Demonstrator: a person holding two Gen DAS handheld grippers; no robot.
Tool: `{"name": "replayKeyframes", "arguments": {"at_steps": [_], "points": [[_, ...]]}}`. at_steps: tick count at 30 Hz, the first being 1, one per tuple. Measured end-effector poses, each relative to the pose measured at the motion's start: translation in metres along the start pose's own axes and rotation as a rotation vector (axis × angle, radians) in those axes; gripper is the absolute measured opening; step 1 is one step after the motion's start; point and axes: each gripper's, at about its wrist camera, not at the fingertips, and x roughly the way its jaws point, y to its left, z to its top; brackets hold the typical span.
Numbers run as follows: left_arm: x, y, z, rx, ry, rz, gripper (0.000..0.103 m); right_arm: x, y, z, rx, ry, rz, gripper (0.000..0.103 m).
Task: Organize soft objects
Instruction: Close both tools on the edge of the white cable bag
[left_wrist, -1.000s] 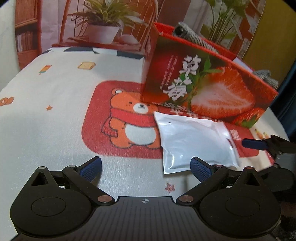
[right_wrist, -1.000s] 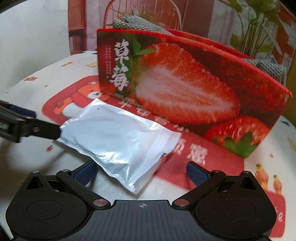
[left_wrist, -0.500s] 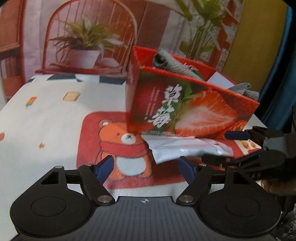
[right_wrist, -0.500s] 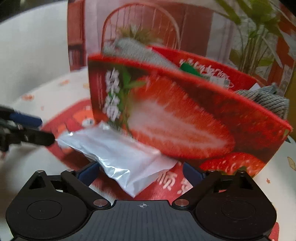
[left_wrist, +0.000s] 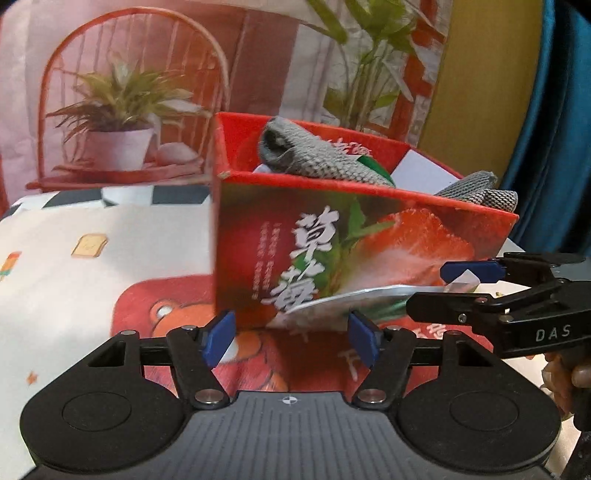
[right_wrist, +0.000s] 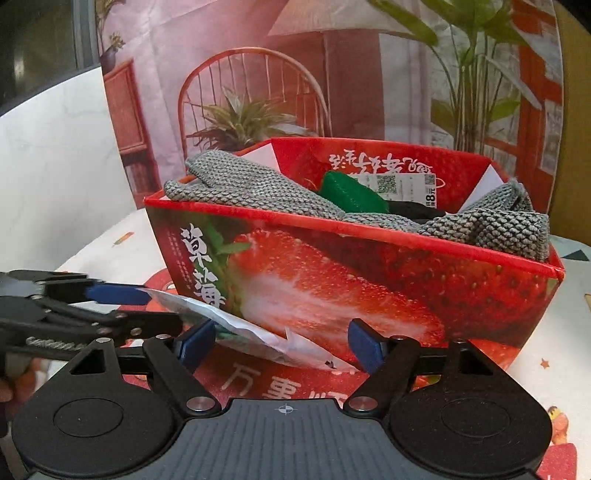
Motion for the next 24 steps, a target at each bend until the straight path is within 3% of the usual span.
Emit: {"name": "replayKeyframes", "arguments": {"at_steps": [6,11,15,20,24], "points": [[0.011,-0.007,0.003,0.035,-0.015,-0.046,0.069,0.004,-0.008,-0.001,0.012,0.006,0.023,0.072],[0.022,-0.004,0.002,0.014,0.008,-0.079,0.059,0.014,-0.008,-0.004,-0.016,0.030,0.057,0.070],[0.028,-0.002,0.000,0.008,0.018,-0.086,0.057,0.022,0.000,-0.007,-0.065,0.046,0.065,0.069],[0.029,0.001,-0.001,-0.002,0.016,-0.108,0.053,0.027,0.001,-0.010,-0.075,0.055,0.056,0.054],[0.029,-0.001,0.000,0.001,0.016,-0.111,0.052,0.026,-0.003,-0.011,-0.059,0.050,0.029,0.034]]}}
